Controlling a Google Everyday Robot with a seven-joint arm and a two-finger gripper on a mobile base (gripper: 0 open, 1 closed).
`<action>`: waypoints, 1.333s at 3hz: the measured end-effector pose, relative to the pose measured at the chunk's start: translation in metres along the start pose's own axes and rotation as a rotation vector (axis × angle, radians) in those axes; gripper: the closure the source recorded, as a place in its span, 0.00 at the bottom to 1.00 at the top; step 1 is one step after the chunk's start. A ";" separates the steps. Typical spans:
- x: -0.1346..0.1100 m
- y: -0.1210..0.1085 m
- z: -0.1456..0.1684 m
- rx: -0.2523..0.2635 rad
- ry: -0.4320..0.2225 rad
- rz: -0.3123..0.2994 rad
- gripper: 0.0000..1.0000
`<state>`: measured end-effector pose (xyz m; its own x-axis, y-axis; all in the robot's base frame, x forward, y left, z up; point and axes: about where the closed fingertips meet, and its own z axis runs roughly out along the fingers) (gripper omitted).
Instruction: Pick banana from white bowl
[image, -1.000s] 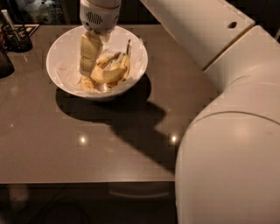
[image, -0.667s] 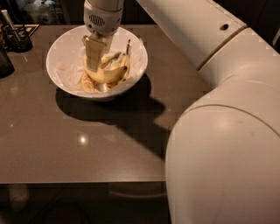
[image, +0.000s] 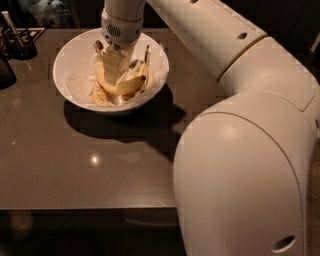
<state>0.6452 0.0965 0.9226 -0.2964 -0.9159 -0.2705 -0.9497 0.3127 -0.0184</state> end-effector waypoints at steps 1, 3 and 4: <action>0.002 -0.004 0.009 -0.012 0.012 0.016 0.39; -0.008 0.009 0.034 -0.059 0.048 -0.014 0.35; -0.012 0.012 0.040 -0.068 0.058 -0.029 0.36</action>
Offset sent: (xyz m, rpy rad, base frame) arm -0.0209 -0.0031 -0.0328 -0.1012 0.1399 0.0293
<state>0.6411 0.1219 0.8872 -0.2720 -0.9381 -0.2145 -0.9621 0.2697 0.0404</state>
